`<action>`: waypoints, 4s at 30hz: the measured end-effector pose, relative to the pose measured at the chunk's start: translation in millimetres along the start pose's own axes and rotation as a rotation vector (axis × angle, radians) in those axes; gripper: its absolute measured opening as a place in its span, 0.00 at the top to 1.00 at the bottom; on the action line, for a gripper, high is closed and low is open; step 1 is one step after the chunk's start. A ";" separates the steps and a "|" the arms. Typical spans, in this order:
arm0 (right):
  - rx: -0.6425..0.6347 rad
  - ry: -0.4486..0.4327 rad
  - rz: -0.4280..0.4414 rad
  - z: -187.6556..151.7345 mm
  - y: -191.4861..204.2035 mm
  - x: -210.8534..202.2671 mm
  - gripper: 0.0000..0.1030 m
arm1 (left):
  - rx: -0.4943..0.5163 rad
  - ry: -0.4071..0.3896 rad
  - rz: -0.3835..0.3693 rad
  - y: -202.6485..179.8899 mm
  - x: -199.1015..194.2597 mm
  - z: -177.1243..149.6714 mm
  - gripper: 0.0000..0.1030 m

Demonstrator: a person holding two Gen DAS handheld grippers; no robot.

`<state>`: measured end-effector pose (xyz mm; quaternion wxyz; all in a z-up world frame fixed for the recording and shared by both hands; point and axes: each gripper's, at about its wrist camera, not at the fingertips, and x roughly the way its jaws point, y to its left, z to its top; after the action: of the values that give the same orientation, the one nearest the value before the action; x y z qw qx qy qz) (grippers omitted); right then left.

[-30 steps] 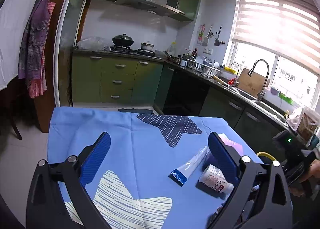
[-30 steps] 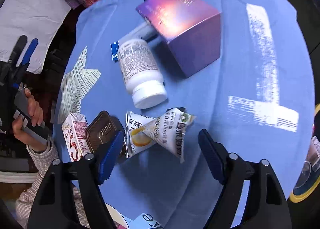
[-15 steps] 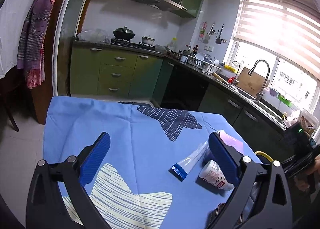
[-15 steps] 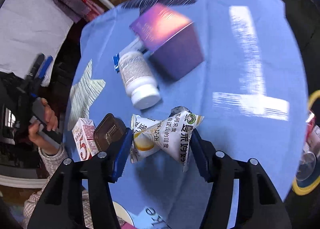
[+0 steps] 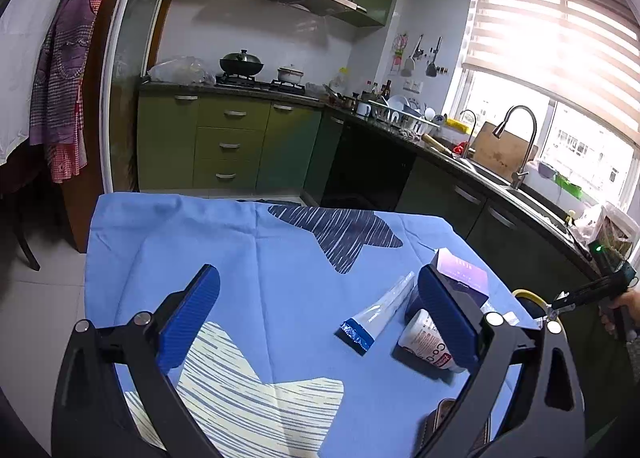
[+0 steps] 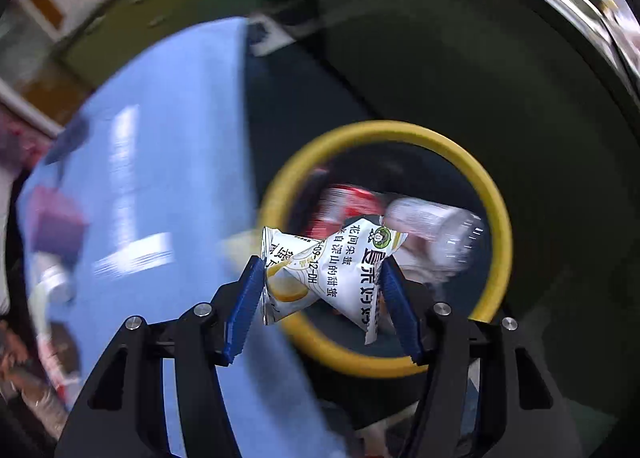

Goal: Collect trash
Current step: 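Carry the snack wrapper over the bin and open the right tool, then grasp the brown plastic tray by its edge with the left tool, then carry the brown tray over the bin and open the left tool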

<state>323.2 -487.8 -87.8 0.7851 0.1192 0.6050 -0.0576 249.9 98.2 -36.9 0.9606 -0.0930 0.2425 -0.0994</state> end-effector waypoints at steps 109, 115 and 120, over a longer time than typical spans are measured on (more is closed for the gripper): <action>0.340 -0.412 0.501 -266.8 -181.7 -59.8 0.24 | 0.411 0.749 -0.444 -469.8 177.7 -21.8 0.37; 0.206 -0.366 0.498 -249.2 -135.4 -63.9 0.23 | 0.330 0.553 -0.555 -370.2 73.0 31.5 0.23; -0.005 -0.312 0.463 -218.1 -69.7 -79.7 0.23 | 0.309 0.260 -0.372 -247.1 3.0 49.7 0.14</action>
<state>81.8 -503.3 -71.4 0.8613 0.2421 0.4336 0.1072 240.5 -134.0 60.9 0.8894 0.0252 0.3244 -0.3212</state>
